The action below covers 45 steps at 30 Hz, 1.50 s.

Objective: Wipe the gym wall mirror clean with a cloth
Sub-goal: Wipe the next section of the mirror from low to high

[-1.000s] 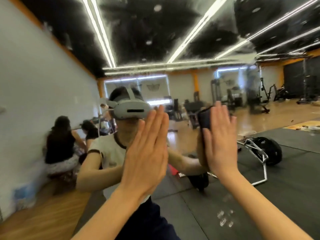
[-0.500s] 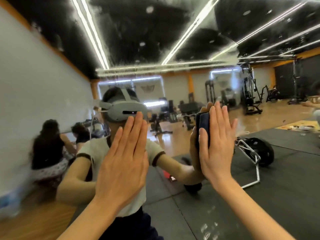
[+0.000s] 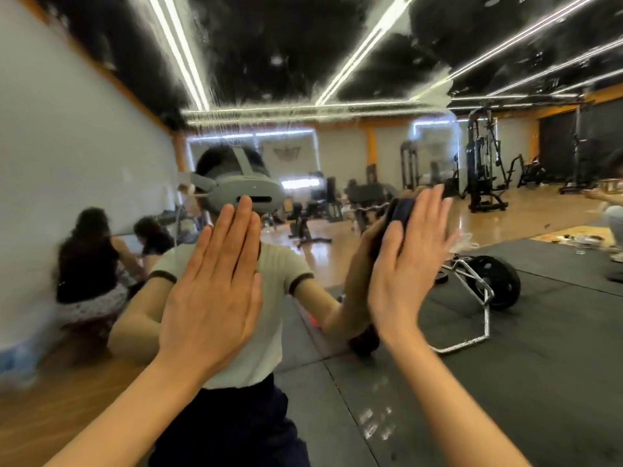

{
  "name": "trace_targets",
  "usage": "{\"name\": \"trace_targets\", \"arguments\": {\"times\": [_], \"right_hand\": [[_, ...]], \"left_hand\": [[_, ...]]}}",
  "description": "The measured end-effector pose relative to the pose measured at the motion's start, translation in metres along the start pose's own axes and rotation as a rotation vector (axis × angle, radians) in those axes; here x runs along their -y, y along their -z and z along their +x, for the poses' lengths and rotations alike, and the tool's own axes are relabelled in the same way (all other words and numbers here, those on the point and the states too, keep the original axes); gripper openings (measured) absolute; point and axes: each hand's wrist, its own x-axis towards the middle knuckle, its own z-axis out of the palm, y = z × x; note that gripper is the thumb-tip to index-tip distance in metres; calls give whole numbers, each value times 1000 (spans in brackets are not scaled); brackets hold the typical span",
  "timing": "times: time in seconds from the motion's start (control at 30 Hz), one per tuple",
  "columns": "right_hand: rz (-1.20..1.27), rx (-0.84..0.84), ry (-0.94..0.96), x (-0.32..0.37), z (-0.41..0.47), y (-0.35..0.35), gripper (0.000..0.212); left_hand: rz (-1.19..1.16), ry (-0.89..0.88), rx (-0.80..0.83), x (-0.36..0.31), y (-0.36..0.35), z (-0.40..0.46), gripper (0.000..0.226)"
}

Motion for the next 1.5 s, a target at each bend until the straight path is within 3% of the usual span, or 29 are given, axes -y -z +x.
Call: {"name": "trace_targets", "arguments": {"times": [0.07, 0.13, 0.23, 0.37, 0.5, 0.6, 0.77, 0.87, 1.0, 1.07, 1.23, 1.33, 1.5], "right_hand": [[-18, 65, 144, 30, -39, -12, 53], [-49, 200, 477, 44, -78, -15, 49], [-112, 285, 788, 15, -62, -5, 52], [-130, 227, 561, -37, 5, 20, 54], [-106, 134, 388, -38, 46, 9, 52], [-103, 132, 397, -51, 19, 13, 53], [-168, 284, 507, -100, -55, 50, 53], [-160, 273, 575, -82, 3, 40, 51], [-102, 126, 399, -45, 71, 9, 52], [-101, 111, 376, -57, 46, 15, 52], [-180, 275, 418, -121, -51, 57, 53], [-163, 252, 480, -109, 3, 47, 52], [-80, 168, 419, -77, 75, 22, 53]], "left_hand": [[0, 2, -7, -1, 1, 1, 63], [-12, 3, -10, -2, 2, 1, 62], [-30, 6, -11, -1, 3, 1, 61], [-38, 12, -30, -2, 3, 0, 61], [-41, 21, -24, -2, 3, 1, 62], [-43, 31, -8, -2, 4, 1, 62], [-38, 25, -10, -3, 5, 1, 62], [-41, 26, -6, -3, 5, 1, 62], [-52, 31, -4, -3, 5, 2, 62], [-71, 38, 4, -4, 8, 3, 63], [-162, -25, 73, -36, 6, -24, 66], [-162, -26, 112, -52, -2, -39, 66], [-59, -23, 103, -54, -11, -41, 66]]}}
